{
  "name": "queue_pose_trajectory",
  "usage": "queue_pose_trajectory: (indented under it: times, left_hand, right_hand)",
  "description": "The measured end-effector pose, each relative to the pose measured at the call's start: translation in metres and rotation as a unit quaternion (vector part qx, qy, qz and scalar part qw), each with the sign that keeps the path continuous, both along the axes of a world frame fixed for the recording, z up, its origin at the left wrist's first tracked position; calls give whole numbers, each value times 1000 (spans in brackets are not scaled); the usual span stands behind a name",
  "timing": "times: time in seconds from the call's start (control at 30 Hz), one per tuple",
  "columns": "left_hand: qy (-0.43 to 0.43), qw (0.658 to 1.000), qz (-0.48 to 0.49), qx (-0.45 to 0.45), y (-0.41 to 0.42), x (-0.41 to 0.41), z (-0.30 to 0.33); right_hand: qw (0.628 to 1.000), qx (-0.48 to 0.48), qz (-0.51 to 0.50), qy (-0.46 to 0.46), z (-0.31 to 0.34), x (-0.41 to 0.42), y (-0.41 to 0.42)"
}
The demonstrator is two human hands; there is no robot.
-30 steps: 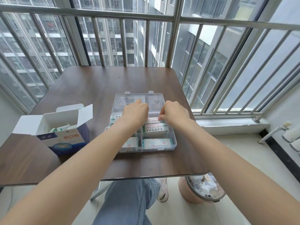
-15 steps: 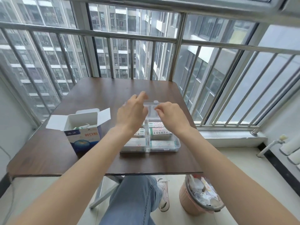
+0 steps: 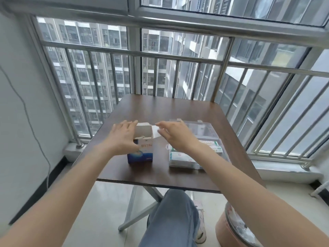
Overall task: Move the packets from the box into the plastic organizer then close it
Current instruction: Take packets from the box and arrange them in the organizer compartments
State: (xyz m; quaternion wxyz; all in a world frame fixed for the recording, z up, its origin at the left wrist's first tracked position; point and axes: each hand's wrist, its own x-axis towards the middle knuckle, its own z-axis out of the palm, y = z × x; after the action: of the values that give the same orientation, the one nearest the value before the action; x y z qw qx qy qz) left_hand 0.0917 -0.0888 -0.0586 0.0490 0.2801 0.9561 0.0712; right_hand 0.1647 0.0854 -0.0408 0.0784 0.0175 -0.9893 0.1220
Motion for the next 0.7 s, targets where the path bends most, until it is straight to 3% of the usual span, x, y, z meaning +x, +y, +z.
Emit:
queue_pose_trajectory:
  times: [0.13, 0.3, 0.57, 0.7]
  left_hand:
    - [31, 996, -35, 82, -12, 3, -5]
    - [140, 976, -81, 142, -27, 20, -14]
    - [210, 959, -99, 162, -32, 40, -28]
    - [190, 961, -90, 181, -33, 43, -31]
  right_hand:
    - [999, -20, -15, 40, -3, 2, -10]
    - [996, 21, 26, 84, -10, 10, -22]
    - [989, 145, 25, 29, -6, 20, -36]
    - [985, 167, 34, -12, -9, 13, -43]
